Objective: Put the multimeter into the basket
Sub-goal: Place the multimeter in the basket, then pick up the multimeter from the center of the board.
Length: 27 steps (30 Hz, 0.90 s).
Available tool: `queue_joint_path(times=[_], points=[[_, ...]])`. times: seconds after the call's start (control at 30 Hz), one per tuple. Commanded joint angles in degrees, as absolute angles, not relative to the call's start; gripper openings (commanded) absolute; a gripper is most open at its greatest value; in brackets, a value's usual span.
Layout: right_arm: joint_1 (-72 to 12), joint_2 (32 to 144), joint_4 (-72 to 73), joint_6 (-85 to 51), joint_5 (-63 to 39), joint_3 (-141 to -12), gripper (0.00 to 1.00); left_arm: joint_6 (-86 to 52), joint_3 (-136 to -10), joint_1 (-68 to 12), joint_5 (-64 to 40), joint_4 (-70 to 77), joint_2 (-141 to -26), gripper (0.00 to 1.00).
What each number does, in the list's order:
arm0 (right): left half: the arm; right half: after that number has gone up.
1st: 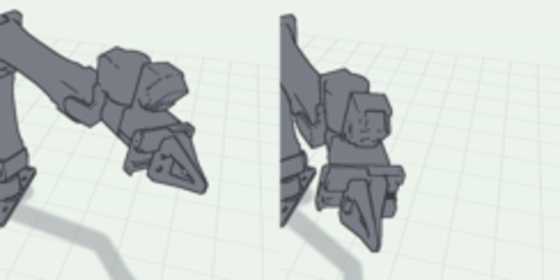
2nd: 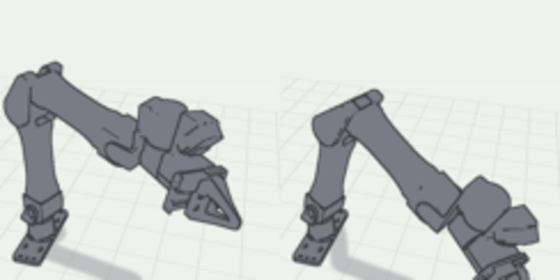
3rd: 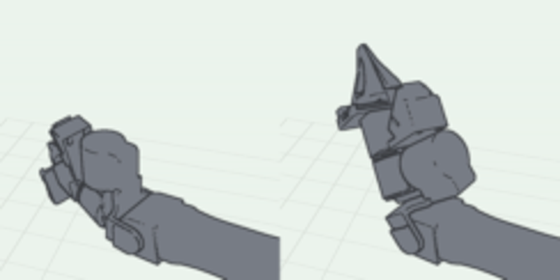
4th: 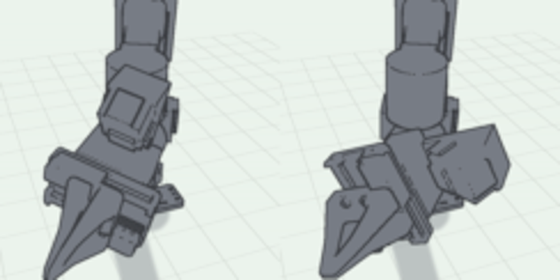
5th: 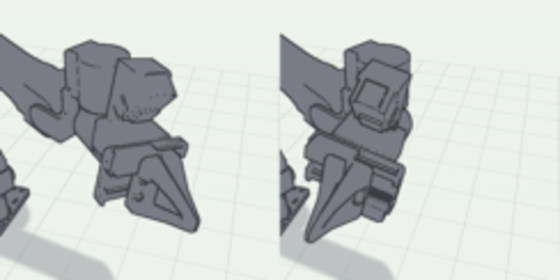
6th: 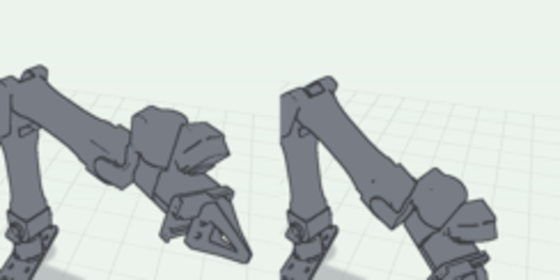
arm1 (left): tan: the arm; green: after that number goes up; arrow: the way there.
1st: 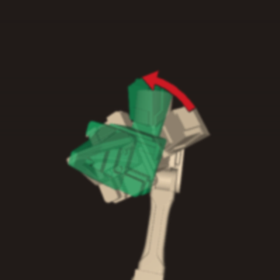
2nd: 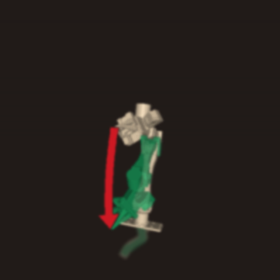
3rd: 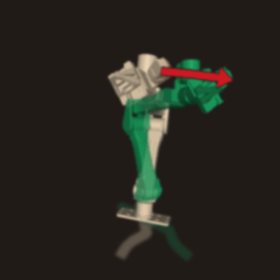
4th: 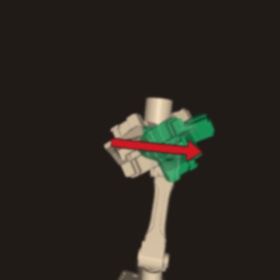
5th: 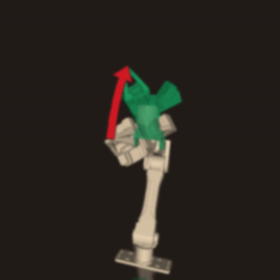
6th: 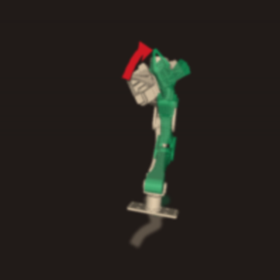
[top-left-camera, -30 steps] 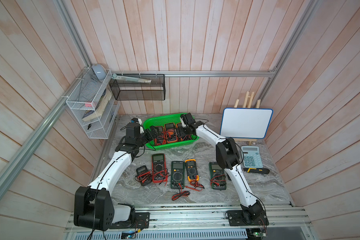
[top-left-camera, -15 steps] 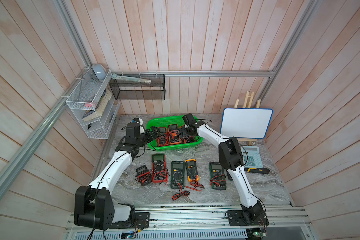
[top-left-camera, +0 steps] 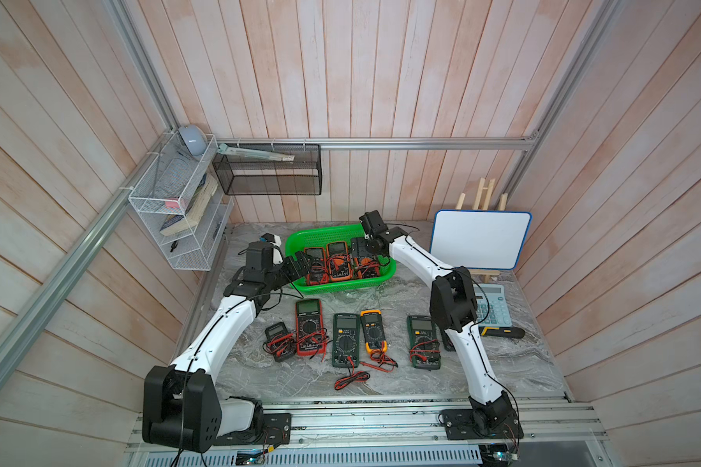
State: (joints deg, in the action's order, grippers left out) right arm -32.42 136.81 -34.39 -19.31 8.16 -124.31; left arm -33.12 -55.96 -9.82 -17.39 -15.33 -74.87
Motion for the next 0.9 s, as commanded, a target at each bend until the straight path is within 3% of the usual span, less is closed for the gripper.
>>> queue_joint_path(times=[0.0, 0.5, 0.87], points=[[-33.0, 127.7, -31.6, -20.0, 5.6, -119.8, 0.98, -30.4, -53.7, -11.9, -15.8, -18.8, -72.6, 1.00], [-35.1, 85.2, 0.3, -34.7, -11.4, -65.1, 0.98, -30.9, -48.7, -23.2, 0.9, -24.9, -74.6, 1.00], [-43.8, 72.5, 3.3, -40.5, -8.7, -51.6, 0.98, -32.3, -48.1, -24.9, 5.2, -22.9, -82.6, 1.00]])
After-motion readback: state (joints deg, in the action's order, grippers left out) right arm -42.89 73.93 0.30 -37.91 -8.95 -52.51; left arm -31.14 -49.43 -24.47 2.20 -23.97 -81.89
